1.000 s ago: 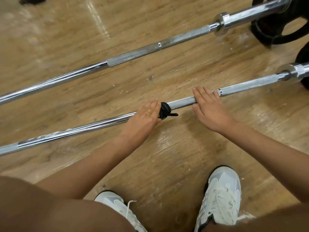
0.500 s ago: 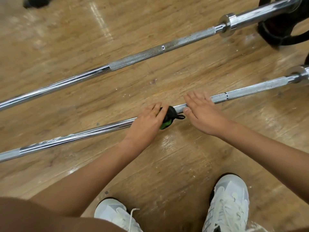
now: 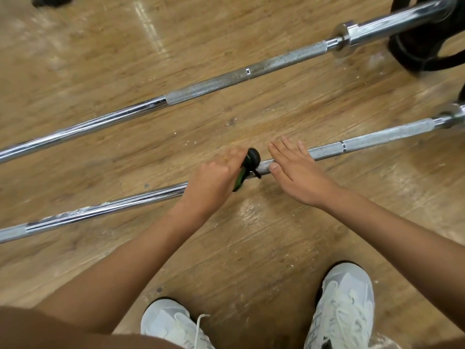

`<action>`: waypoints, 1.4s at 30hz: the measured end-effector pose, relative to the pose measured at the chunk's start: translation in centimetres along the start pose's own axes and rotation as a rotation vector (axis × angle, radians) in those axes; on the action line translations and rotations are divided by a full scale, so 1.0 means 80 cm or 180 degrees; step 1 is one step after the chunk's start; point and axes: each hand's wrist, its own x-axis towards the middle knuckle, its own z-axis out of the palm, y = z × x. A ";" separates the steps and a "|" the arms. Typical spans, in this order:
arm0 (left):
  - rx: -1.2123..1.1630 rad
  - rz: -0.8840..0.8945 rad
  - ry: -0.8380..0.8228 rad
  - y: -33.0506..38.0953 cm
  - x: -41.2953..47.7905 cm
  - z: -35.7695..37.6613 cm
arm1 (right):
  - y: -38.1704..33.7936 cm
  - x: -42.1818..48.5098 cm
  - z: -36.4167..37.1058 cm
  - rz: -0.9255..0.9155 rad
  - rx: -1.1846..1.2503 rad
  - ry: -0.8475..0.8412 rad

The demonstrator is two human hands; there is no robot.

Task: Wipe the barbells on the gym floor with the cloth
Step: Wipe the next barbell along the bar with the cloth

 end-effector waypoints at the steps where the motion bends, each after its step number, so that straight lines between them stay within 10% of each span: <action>1: 0.0024 0.0009 0.0254 -0.003 0.002 -0.007 | 0.000 0.000 0.000 0.0007 0.0040 0.0002; 17: -0.0747 -0.0495 -0.0340 0.014 -0.025 0.012 | 0.001 -0.005 0.004 -0.0004 0.0048 0.0071; 24: -0.0307 0.0533 -0.0603 0.009 -0.031 0.027 | 0.003 -0.013 0.009 -0.0078 -0.0068 0.0109; 29: -0.0633 -0.0289 -0.0332 0.005 -0.022 0.005 | 0.005 -0.012 0.015 -0.0110 -0.0039 0.0198; 42: -0.0650 0.0536 -0.1478 -0.018 -0.011 -0.001 | 0.007 -0.013 0.020 -0.0026 -0.0139 0.0197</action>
